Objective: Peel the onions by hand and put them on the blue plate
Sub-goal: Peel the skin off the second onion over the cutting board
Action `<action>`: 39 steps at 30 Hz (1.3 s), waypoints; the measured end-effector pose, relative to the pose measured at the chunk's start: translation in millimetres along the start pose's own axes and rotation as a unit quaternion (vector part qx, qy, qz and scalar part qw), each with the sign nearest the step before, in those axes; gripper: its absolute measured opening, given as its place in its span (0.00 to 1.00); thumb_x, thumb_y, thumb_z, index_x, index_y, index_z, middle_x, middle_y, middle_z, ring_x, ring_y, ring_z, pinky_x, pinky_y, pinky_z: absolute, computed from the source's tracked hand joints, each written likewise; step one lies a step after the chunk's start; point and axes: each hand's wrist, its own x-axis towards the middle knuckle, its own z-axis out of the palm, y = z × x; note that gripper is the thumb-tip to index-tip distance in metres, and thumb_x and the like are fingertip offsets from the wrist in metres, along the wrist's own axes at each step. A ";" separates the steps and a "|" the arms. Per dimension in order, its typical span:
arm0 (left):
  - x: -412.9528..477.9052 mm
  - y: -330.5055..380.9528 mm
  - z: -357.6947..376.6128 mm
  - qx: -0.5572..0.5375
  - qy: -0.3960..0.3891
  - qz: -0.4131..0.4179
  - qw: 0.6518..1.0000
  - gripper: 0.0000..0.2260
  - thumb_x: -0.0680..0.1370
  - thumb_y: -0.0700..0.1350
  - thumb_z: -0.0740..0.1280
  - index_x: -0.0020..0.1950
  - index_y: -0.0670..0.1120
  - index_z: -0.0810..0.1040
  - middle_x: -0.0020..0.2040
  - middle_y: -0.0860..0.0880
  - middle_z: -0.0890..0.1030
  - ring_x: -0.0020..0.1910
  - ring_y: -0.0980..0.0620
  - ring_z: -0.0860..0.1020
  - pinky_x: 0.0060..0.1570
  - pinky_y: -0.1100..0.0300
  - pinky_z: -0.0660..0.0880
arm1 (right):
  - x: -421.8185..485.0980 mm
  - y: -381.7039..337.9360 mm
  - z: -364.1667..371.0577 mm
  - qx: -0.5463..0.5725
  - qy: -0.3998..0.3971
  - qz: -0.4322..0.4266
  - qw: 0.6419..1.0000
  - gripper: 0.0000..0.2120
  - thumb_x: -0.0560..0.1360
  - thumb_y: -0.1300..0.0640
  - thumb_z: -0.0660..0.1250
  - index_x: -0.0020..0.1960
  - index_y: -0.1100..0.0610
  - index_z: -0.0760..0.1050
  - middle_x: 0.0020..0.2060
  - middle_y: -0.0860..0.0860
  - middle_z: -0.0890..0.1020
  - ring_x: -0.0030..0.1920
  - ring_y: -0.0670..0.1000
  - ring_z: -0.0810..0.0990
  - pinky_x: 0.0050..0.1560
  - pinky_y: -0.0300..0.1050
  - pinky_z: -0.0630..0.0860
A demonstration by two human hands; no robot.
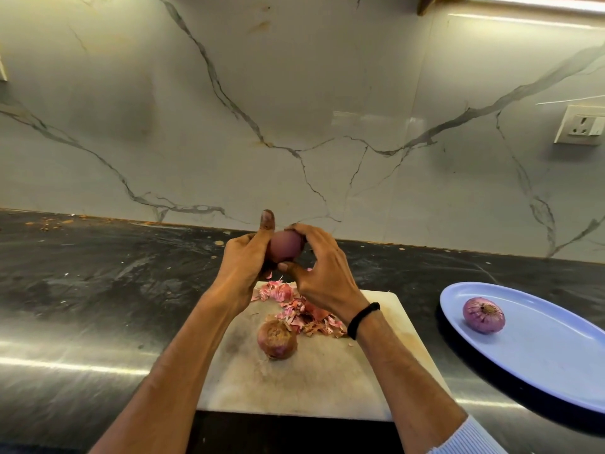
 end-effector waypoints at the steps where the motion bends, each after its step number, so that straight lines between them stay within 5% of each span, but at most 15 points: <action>1: 0.3 0.3 0.3 -0.012 0.006 0.002 1.000 0.27 0.73 0.68 0.64 0.51 0.43 0.80 0.47 0.39 0.85 0.46 0.39 0.83 0.55 0.43 0.79 | 0.6 0.3 -0.4 0.004 0.018 0.011 1.000 0.28 0.70 0.54 0.78 0.66 0.56 0.72 0.60 0.52 0.76 0.58 0.48 0.73 0.59 0.32 0.68; 4: 1.8 1.9 0.9 -0.043 0.017 0.041 0.998 0.18 0.77 0.58 0.68 0.51 0.43 0.82 0.46 0.43 0.85 0.40 0.51 0.84 0.42 0.58 0.82 | 1.9 2.7 -4.0 0.000 0.070 0.044 0.997 0.28 0.68 0.53 0.80 0.63 0.55 0.71 0.57 0.50 0.75 0.54 0.47 0.74 0.53 0.30 0.71; 7: 0.6 1.5 -1.1 -0.046 0.005 0.110 0.993 0.09 0.76 0.45 0.72 0.54 0.42 0.84 0.47 0.45 0.86 0.46 0.52 0.86 0.48 0.59 0.83 | 2.6 2.7 -7.3 0.005 0.092 0.064 0.994 0.29 0.68 0.52 0.80 0.63 0.55 0.70 0.56 0.49 0.72 0.53 0.48 0.74 0.53 0.37 0.77; 10: -1.6 1.1 -1.8 0.000 -0.005 0.182 0.983 0.07 0.75 0.39 0.73 0.52 0.46 0.85 0.46 0.50 0.87 0.48 0.52 0.85 0.49 0.61 0.82 | 3.4 2.1 -7.8 0.013 0.109 0.073 0.991 0.29 0.69 0.53 0.80 0.63 0.56 0.70 0.56 0.49 0.71 0.53 0.47 0.73 0.52 0.34 0.77; 22: 1.5 -6.8 -1.0 0.196 0.028 0.332 0.922 0.11 0.75 0.41 0.75 0.57 0.45 0.84 0.50 0.53 0.85 0.48 0.63 0.83 0.50 0.69 0.78 | 3.9 1.2 -10.1 0.039 0.120 0.102 0.987 0.27 0.68 0.55 0.81 0.61 0.57 0.71 0.56 0.54 0.74 0.52 0.47 0.73 0.49 0.24 0.71; 27: -0.7 -11.0 1.2 0.249 0.065 0.411 0.875 0.11 0.75 0.39 0.74 0.57 0.42 0.84 0.50 0.49 0.85 0.47 0.57 0.83 0.51 0.68 0.78 | 2.3 1.7 -3.5 0.050 0.113 0.093 0.988 0.25 0.68 0.54 0.80 0.57 0.53 0.68 0.54 0.51 0.75 0.52 0.52 0.78 0.48 0.42 0.81; 33: 2.2 -17.6 1.0 0.355 0.071 0.440 0.822 0.11 0.73 0.38 0.76 0.54 0.38 0.81 0.49 0.43 0.83 0.45 0.48 0.81 0.49 0.55 0.81 | 1.0 3.6 -2.1 0.021 0.111 0.082 0.990 0.24 0.69 0.58 0.79 0.53 0.51 0.65 0.52 0.53 0.75 0.49 0.54 0.78 0.46 0.43 0.81; 37: 2.2 -17.7 1.8 0.356 0.074 0.422 0.830 0.11 0.72 0.38 0.76 0.51 0.39 0.79 0.46 0.44 0.81 0.43 0.50 0.78 0.46 0.58 0.78 | 0.4 1.9 -3.4 0.019 0.099 0.072 0.992 0.26 0.67 0.59 0.80 0.52 0.52 0.64 0.50 0.50 0.76 0.47 0.53 0.79 0.44 0.44 0.82; 39: 1.3 -16.5 1.7 0.298 0.076 0.384 0.871 0.08 0.74 0.40 0.75 0.50 0.43 0.80 0.45 0.49 0.81 0.42 0.52 0.80 0.45 0.62 0.78 | -0.6 0.4 -4.6 0.024 0.095 0.072 0.993 0.26 0.67 0.58 0.80 0.53 0.51 0.65 0.49 0.49 0.77 0.47 0.52 0.80 0.43 0.41 0.81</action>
